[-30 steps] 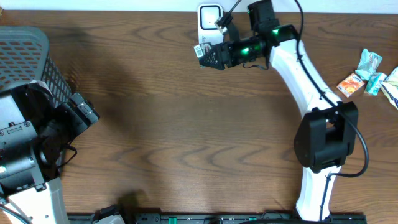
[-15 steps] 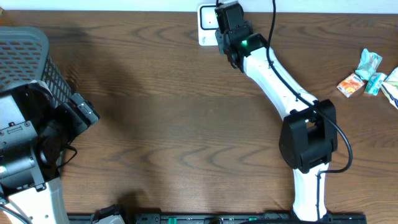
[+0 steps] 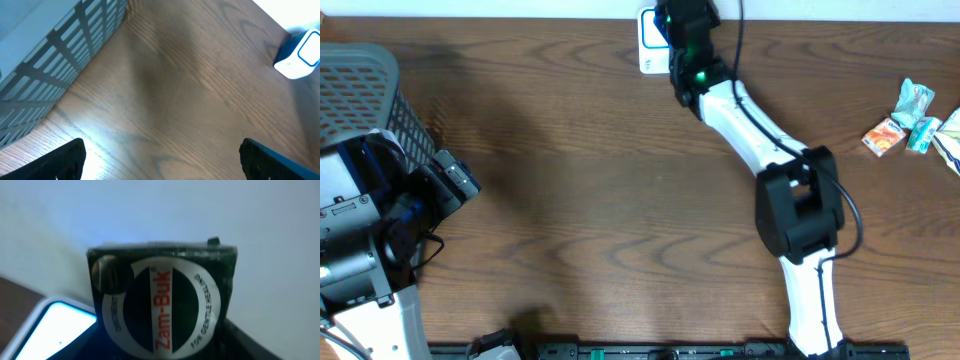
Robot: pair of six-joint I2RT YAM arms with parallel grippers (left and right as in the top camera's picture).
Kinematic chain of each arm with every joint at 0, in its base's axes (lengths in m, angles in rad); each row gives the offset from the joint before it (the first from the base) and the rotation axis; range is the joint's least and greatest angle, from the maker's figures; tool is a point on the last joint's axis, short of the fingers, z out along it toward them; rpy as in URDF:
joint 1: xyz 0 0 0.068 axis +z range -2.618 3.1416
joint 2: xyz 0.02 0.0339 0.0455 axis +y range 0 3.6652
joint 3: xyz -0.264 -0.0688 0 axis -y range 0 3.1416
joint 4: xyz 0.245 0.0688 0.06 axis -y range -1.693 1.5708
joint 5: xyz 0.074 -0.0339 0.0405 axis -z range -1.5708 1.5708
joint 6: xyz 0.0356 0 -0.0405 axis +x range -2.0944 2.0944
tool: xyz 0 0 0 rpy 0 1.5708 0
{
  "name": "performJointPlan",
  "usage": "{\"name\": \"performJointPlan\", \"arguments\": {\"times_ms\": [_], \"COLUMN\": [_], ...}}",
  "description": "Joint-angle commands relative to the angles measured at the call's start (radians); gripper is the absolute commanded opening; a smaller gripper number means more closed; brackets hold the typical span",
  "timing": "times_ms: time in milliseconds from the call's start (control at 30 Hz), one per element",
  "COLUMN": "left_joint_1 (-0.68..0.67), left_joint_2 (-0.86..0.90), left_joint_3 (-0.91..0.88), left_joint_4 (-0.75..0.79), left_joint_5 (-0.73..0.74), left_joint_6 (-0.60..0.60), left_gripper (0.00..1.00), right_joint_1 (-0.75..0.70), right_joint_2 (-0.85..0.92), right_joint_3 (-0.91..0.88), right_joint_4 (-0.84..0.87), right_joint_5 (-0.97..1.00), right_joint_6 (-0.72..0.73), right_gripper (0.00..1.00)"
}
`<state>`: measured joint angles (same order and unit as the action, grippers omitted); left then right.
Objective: Scan the item barcode
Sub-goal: 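Lift the Zam-Buk tin and hold it against the scanner face, then carry the tin right and drop it on the pile at the edge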
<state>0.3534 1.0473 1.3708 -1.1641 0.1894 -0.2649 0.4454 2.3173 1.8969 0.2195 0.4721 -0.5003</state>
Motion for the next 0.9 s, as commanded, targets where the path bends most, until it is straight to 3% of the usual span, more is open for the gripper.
{"name": "performJointPlan", "arguments": {"times_ms": [0, 133, 567, 867], "left_joint_1": [0.005, 0.005, 0.005, 0.005], "left_joint_2": [-0.001, -0.001, -0.001, -0.001], "left_joint_3": [0.014, 0.014, 0.014, 0.014], "left_joint_4": [-0.002, -0.002, -0.002, -0.002], "left_joint_5": [0.009, 0.009, 0.009, 0.009], "left_joint_6": [-0.002, -0.002, -0.002, -0.002], "left_gripper": [0.98, 0.98, 0.98, 0.97], "right_joint_1": [0.028, 0.040, 0.040, -0.034], "right_joint_2": [0.097, 0.160, 0.160, 0.017], "right_joint_3": [0.005, 0.005, 0.005, 0.005], "right_joint_4": [0.052, 0.138, 0.135, 0.047], "right_joint_5": [0.020, 0.061, 0.108, 0.232], "right_joint_6": [-0.217, -0.327, -0.316, -0.264], "right_gripper": [0.47, 0.47, 0.48, 0.47]}}
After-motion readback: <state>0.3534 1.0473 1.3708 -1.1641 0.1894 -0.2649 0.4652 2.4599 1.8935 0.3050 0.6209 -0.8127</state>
